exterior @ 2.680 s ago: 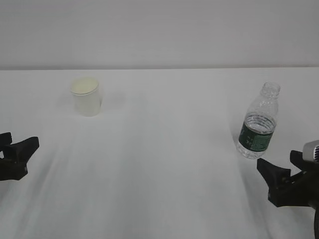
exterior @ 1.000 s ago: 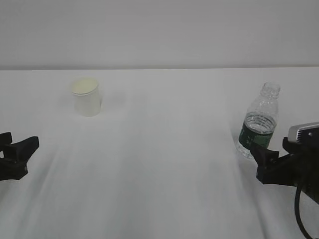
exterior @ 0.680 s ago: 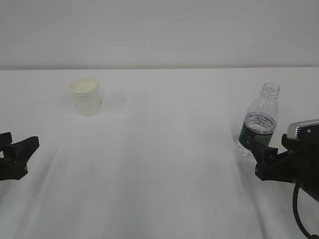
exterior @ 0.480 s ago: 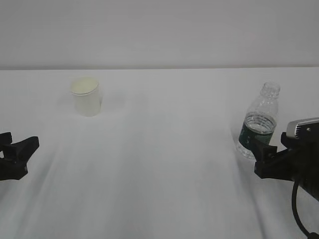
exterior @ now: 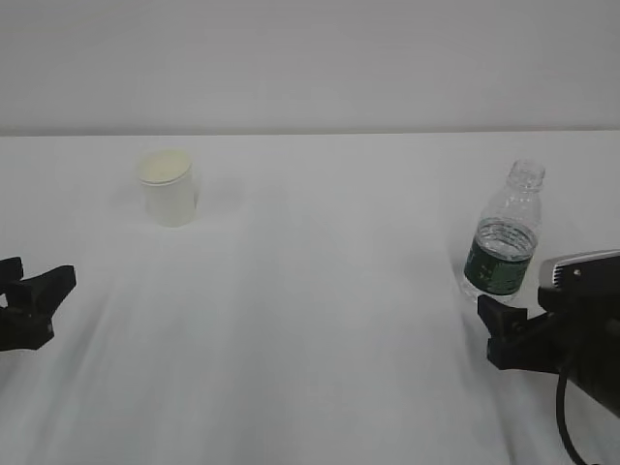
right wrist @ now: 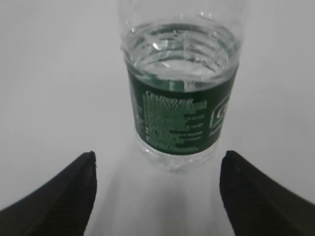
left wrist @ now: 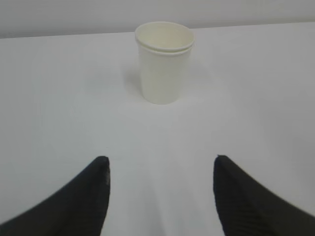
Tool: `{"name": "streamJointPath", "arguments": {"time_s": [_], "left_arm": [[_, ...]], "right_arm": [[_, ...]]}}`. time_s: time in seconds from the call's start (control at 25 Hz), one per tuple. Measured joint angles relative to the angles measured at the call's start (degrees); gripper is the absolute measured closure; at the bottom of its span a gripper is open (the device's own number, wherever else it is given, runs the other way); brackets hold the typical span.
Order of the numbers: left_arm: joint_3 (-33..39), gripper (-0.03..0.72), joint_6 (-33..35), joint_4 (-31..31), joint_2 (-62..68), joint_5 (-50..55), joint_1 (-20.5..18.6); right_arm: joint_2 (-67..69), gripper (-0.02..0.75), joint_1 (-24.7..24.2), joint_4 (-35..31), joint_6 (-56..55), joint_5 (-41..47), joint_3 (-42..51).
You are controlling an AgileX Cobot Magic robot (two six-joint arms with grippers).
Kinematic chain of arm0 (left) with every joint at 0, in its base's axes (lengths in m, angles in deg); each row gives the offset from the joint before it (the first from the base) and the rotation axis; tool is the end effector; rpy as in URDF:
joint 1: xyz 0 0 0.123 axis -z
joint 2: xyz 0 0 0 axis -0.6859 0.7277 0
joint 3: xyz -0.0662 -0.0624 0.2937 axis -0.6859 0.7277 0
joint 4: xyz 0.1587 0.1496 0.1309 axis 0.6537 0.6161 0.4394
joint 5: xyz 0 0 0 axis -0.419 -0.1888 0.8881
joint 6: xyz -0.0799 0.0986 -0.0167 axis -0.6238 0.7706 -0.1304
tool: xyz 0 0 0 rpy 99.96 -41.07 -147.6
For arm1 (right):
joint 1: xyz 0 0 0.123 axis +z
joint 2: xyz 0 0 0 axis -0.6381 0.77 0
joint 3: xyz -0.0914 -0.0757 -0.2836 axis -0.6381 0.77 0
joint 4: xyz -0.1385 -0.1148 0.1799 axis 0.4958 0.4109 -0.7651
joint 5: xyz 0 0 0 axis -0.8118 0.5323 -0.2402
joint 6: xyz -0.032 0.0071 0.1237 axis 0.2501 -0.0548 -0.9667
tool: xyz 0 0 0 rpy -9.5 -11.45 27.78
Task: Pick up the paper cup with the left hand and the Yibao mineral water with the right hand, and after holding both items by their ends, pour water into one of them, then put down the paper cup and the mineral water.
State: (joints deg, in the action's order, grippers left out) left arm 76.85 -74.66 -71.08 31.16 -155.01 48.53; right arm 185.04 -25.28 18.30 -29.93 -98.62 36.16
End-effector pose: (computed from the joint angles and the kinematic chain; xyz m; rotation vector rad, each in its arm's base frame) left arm 0.2492 -0.0436 0.1371 0.1579 1.8591 -0.2450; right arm 0.2687 0.0613 0.0866 -0.2007 2.0030 0.1115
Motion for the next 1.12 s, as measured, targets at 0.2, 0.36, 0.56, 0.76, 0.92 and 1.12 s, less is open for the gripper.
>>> {"name": "streamJointPath", "arguments": {"time_s": [0.2, 0.36, 0.56, 0.76, 0.92, 1.12], "left_arm": [[0.0, 0.214, 0.0, 0.0, 0.0, 0.0, 0.0], [0.0, 0.214, 0.0, 0.0, 0.0, 0.0, 0.0], [0.0, 0.214, 0.0, 0.0, 0.0, 0.0, 0.0], [0.0, 0.214, 0.0, 0.0, 0.0, 0.0, 0.0], [0.0, 0.214, 0.0, 0.0, 0.0, 0.0, 0.0], [0.0, 0.214, 0.0, 0.0, 0.0, 0.0, 0.0]], "right_arm": [[1.9, 0.148, 0.0, 0.0, 0.0, 0.0, -0.4], [2.2, 0.148, 0.0, 0.0, 0.0, 0.0, -2.0], [2.3, 0.148, 0.0, 0.0, 0.0, 0.0, -2.9], [2.3, 0.148, 0.0, -0.2, 0.0, 0.0, -3.0], [2.3, 0.148, 0.0, -0.5, 0.0, 0.0, -3.0], [2.4, 0.148, 0.0, -1.0, 0.0, 0.0, -4.7]]}}
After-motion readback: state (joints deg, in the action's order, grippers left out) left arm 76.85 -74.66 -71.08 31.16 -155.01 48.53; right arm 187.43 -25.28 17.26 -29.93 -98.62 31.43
